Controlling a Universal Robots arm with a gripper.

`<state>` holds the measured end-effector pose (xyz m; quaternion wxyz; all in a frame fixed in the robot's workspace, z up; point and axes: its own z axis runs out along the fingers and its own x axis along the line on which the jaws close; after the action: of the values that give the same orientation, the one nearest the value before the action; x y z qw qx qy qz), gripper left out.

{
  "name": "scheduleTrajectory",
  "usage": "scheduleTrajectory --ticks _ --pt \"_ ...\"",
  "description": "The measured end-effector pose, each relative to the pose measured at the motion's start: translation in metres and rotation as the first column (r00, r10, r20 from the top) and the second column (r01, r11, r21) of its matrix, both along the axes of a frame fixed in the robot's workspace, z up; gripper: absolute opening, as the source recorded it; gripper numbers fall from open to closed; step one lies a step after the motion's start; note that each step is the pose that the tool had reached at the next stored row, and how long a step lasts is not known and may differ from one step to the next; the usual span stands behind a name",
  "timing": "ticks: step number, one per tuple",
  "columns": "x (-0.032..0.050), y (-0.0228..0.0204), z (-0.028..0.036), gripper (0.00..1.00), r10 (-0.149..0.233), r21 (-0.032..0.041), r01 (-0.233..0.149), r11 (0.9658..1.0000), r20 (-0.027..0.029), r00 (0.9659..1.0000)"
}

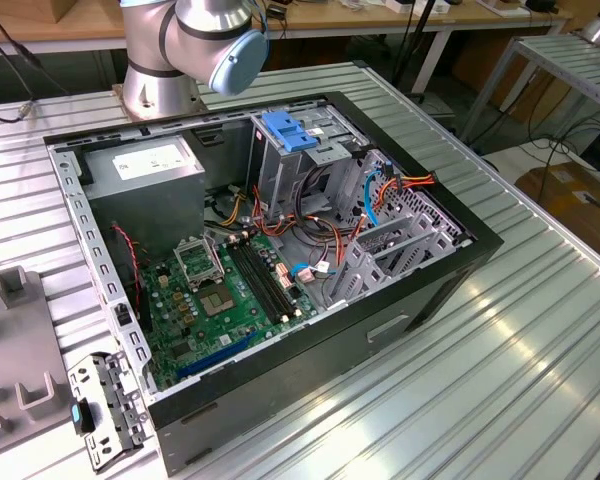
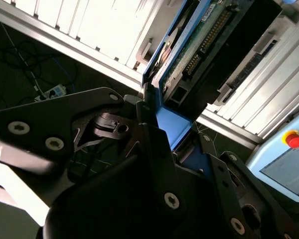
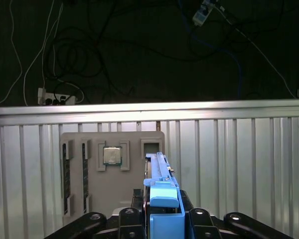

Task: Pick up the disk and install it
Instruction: 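Pick up the disk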

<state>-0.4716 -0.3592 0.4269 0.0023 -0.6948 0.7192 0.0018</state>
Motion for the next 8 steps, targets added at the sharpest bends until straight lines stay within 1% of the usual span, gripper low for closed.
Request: scheduleTrajectory --ticks 8 --pt "0.0000 0.0000 0.0044 0.37 0.000 0.0000 0.000 1.0000 0.0001 1.0000"
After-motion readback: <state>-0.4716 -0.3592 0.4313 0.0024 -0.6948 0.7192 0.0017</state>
